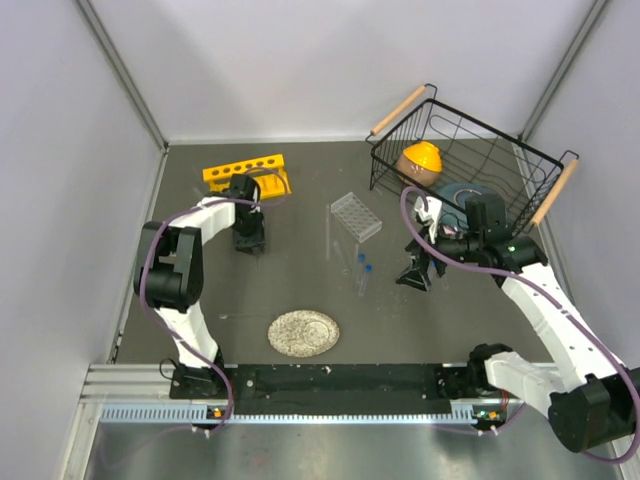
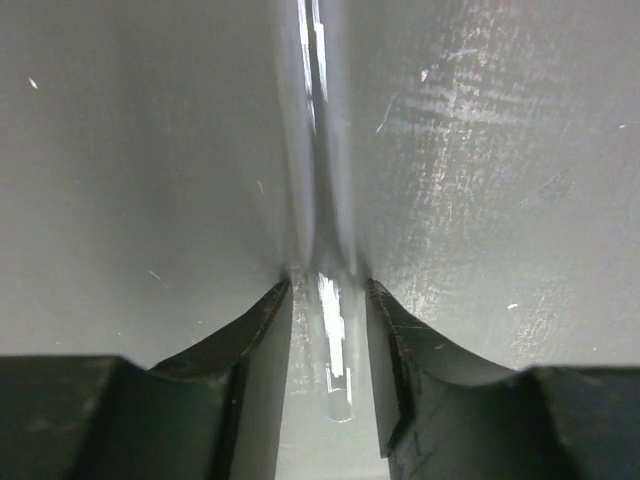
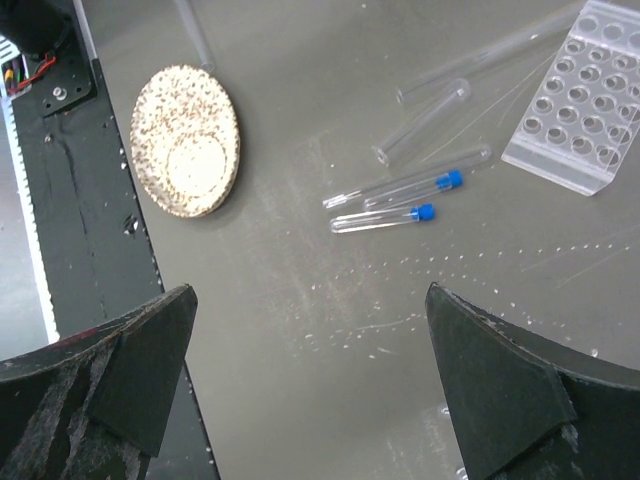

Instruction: Organize the chemistry lab equipment

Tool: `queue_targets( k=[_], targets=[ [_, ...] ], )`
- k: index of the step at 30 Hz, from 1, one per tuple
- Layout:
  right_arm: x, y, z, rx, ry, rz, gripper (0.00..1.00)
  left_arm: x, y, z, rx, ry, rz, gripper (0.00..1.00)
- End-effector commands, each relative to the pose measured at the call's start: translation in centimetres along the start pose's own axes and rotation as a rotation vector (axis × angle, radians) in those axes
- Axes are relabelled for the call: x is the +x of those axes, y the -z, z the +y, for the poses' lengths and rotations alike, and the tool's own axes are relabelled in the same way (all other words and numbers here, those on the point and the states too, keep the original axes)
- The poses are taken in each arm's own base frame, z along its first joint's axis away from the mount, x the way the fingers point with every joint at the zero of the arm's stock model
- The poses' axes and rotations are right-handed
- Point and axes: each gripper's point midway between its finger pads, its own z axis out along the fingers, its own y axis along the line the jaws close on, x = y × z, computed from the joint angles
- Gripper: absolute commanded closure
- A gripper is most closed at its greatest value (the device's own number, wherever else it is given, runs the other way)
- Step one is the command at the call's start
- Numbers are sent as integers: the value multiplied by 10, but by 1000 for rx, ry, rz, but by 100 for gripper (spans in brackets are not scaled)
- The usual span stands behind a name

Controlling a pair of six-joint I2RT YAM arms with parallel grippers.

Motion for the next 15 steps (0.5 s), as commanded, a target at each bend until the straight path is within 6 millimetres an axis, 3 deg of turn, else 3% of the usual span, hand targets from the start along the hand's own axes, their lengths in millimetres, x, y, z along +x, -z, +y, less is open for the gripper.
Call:
queue_targets(
  k=[1,6,8,11,14,15],
  targets=[
    [-14,0,10,-38,49,-68,1,1,-3,1,-9,17,-27,63],
    [-14,-2,17,-73,25,-86,1,11,-5,-1,-3,16,-28,88],
    [-17,-4,21,-104,1,-100,1,13,-4,-8,24,16,-39,91],
    [-21,-6,31,-171,-49,-125,1,8,11,-27,111,9,-92,92],
    [-27,-11,39,-230,-91,-136,1,3,39,-50,225,5,-173,93],
    [-26,-15,41,-250,-104,-125,1,-8,60,-59,271,2,-249,93]
  ],
)
